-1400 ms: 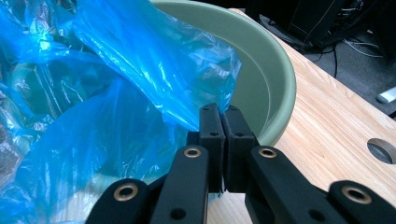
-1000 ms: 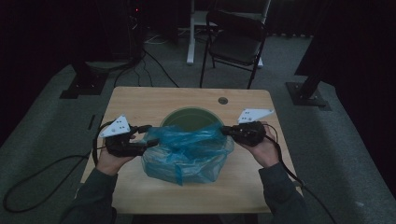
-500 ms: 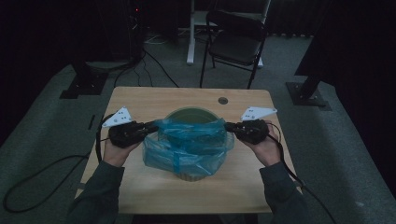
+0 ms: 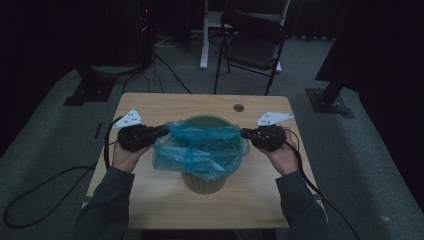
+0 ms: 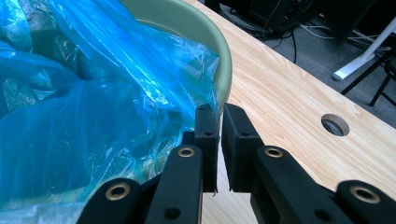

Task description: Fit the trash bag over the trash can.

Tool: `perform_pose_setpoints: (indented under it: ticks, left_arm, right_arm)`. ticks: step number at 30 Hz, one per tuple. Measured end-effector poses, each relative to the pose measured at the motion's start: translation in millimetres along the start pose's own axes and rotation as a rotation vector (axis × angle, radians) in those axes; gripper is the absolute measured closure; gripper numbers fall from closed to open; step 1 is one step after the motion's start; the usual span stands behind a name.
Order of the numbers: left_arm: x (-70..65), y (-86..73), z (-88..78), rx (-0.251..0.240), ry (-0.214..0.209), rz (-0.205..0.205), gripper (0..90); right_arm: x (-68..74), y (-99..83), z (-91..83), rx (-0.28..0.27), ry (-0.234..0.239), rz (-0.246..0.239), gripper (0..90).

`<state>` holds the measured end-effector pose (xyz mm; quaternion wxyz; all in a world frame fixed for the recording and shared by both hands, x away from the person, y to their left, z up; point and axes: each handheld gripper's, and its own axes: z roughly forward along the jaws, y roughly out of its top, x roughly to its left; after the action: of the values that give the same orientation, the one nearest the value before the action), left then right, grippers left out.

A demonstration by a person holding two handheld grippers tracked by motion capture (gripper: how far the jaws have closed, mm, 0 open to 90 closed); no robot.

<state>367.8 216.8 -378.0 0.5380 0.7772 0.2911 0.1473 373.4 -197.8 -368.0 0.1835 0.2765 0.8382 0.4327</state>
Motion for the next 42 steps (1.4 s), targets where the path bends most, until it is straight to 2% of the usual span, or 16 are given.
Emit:
perform_pose_setpoints:
  ticks: [2,8,18,22,28,36,39,42]
  left_arm:
    - [0.0,0.0,0.0,0.0,0.0,0.0,84.6]
    - [14.5,-1.7,10.9,0.019,0.014,-0.043,85.0]
    - [29.6,-4.2,26.6,0.036,0.033,-0.098,85.3]
    - [37.6,-6.8,34.9,0.043,0.032,-0.131,85.4]
    - [44.1,-8.9,47.8,0.057,0.038,-0.169,85.5]
    - [50.5,-9.9,58.9,0.079,0.049,-0.198,85.8]
    - [53.5,-13.1,63.0,0.09,0.05,-0.212,85.9]
    - [53.1,-13.5,62.8,0.08,0.044,-0.217,85.9]
  right_arm:
    - [-0.9,0.0,0.9,0.0,0.0,0.001,84.9]
    - [-6.7,-0.3,9.4,0.015,0.0,0.024,86.0]
    - [-14.0,0.3,22.7,0.028,0.003,0.05,86.6]
    - [-21.4,0.1,30.7,0.037,0.0,0.081,86.9]
    - [-28.7,-0.3,39.9,0.048,-0.013,0.123,88.0]
    - [-35.7,-3.8,47.5,0.076,-0.043,0.16,90.0]
    - [-36.9,-5.9,48.9,0.087,-0.059,0.158,90.0]
    - [-36.5,-6.0,44.2,0.073,-0.064,0.163,90.0]
